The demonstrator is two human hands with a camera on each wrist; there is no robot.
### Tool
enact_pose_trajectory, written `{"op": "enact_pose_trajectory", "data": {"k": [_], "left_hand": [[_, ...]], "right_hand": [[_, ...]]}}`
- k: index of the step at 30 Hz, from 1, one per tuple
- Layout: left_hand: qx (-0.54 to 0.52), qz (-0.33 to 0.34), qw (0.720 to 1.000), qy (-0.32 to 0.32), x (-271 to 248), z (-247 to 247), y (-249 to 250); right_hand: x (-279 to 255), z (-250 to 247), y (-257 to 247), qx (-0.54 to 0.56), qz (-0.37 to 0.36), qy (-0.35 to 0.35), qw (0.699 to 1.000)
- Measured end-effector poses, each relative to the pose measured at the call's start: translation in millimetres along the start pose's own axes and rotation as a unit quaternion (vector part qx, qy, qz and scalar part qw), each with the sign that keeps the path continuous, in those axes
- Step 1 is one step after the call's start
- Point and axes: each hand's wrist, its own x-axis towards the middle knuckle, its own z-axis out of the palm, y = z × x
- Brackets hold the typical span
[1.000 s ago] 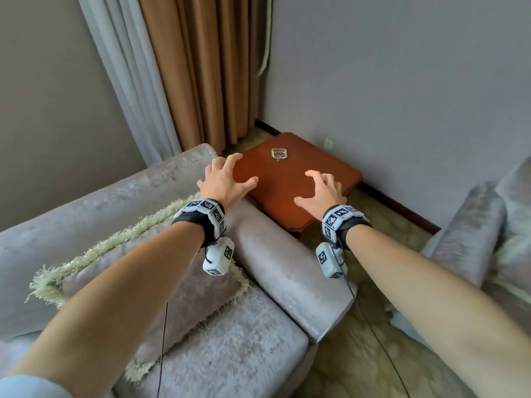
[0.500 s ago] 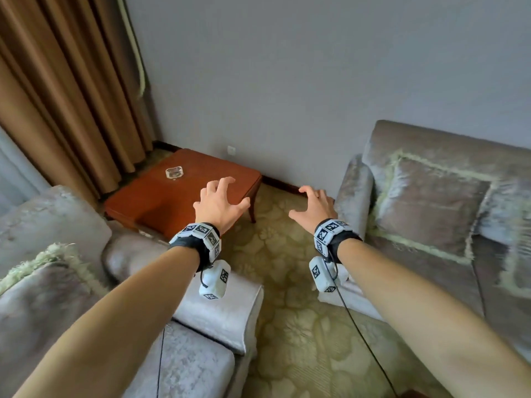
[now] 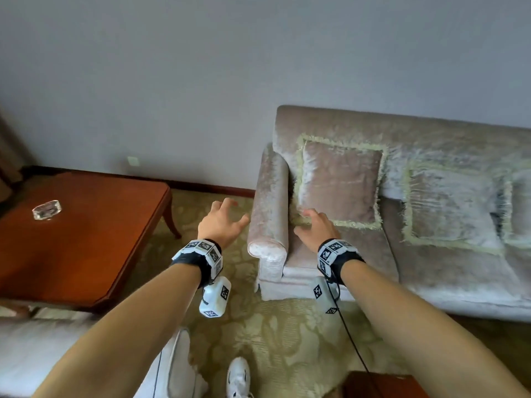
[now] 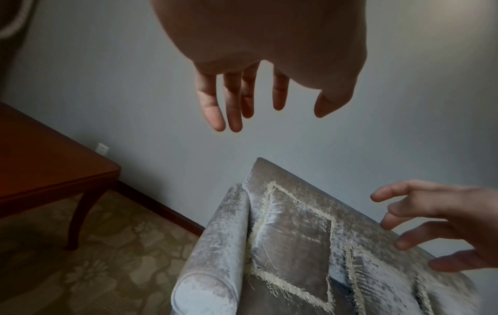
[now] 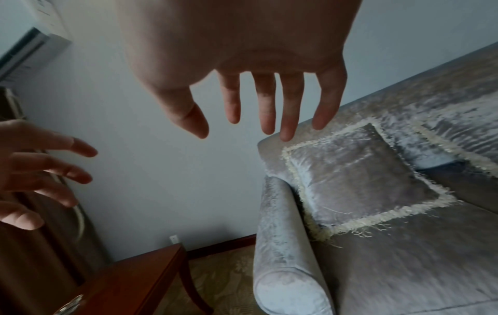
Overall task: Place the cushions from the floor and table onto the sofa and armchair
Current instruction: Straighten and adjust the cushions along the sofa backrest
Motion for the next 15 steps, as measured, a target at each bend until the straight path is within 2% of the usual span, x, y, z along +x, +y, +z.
{"op": "enact_pose_trajectory", "data": {"k": [5, 10, 15], "left_hand": [[-0.001, 0.032, 0.999, -0.031, 80.0, 42.9, 19.4], [-0.001, 0.064, 0.997, -0.053, 161.7, 65.2, 42.7], [-0.001, 0.093, 0.992, -0.082, 216.3, 82.8, 72.6]], "right_hand": [[71.2, -3.8, 29.8, 0.017, 0.049, 0.008, 0.999], [137.2, -18.0, 47.9, 0.04, 0.112, 0.005, 0.993], [174.3, -35.3, 68.0, 0.038, 0.156, 0.011, 0.987]]}}
